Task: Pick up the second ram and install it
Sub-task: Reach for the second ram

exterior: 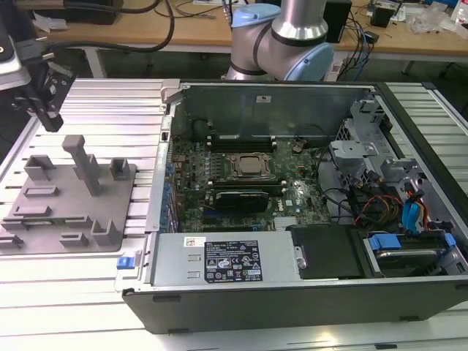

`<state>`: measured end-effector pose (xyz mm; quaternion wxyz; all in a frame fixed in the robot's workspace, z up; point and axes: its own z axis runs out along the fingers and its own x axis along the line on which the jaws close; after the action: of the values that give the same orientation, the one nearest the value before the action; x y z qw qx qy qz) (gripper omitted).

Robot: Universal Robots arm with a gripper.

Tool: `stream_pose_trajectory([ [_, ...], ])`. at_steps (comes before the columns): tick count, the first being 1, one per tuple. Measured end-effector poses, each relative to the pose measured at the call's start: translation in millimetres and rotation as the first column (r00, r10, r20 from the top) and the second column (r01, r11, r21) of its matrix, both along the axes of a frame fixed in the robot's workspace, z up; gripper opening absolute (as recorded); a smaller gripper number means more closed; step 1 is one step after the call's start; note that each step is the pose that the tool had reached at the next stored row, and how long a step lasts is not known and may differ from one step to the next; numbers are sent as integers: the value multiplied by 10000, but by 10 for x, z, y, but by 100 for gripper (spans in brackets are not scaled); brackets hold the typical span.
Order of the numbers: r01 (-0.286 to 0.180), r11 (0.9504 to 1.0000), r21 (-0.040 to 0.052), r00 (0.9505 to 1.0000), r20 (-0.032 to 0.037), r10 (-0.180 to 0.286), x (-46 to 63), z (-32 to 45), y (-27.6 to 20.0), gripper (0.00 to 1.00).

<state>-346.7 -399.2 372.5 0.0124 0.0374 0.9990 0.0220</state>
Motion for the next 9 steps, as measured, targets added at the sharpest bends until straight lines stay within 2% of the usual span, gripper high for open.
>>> stream_pose_trajectory([
  [4,1,10000,1,10000,2,-1,-132,-55,-31,8],
  [6,1,10000,1,10000,2,-1,-232,-96,-58,8],
  [9,-1,10000,2,10000,1,1,-313,-140,-101,8],
])
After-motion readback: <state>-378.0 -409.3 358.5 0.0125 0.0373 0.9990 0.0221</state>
